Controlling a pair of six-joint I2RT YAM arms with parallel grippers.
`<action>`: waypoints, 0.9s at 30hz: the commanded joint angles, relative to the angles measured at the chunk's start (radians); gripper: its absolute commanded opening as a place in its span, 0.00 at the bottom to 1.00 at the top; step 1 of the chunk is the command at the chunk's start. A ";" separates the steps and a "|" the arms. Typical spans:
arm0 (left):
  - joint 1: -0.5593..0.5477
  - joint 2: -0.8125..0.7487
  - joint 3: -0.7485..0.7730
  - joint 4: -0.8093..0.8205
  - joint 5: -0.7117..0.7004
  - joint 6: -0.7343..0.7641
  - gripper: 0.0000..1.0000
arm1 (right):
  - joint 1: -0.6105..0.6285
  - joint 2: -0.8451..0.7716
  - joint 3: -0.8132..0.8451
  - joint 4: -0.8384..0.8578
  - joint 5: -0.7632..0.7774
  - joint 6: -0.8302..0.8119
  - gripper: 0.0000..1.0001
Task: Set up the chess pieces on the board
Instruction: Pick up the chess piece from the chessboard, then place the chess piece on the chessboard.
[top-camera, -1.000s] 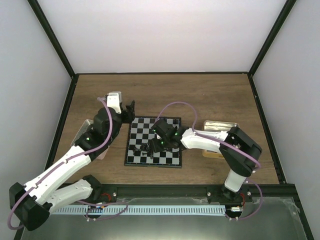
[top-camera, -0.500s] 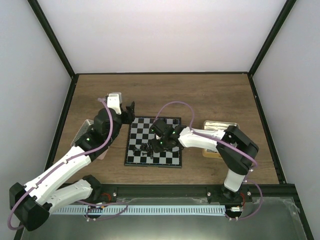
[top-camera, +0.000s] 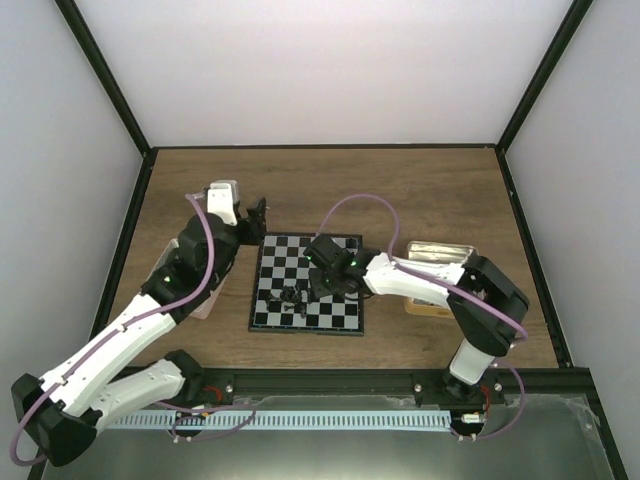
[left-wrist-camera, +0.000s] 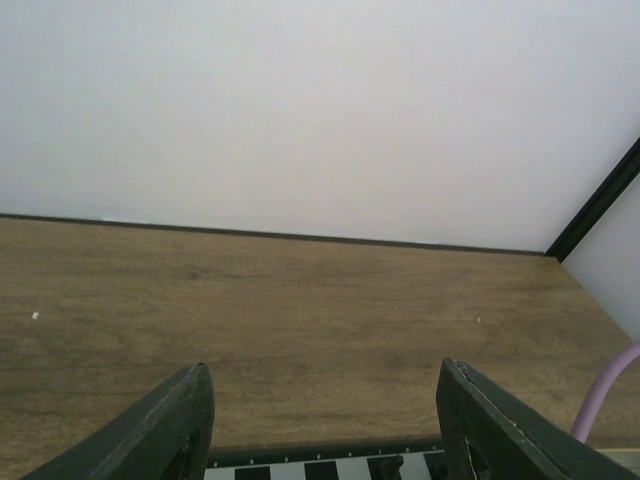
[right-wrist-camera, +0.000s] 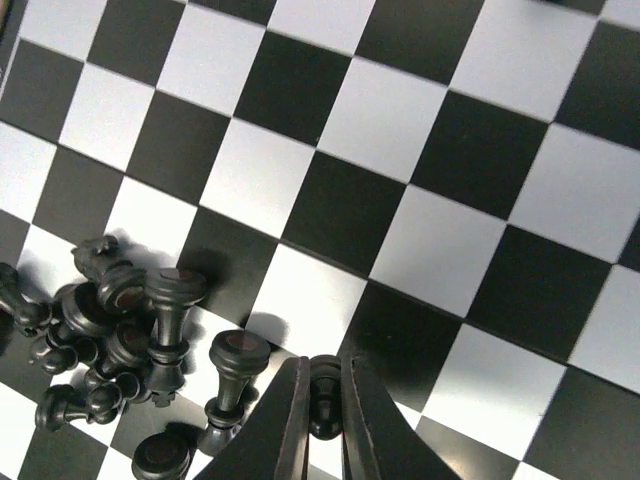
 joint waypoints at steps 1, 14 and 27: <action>0.002 -0.032 0.074 -0.038 -0.002 0.028 0.63 | -0.010 -0.032 0.034 -0.008 0.080 0.017 0.05; 0.002 -0.059 0.080 -0.031 -0.072 0.113 0.66 | -0.082 0.100 0.124 -0.028 0.073 -0.008 0.28; 0.003 -0.045 0.070 -0.020 -0.073 0.120 0.67 | -0.086 0.137 0.144 -0.046 0.055 -0.035 0.28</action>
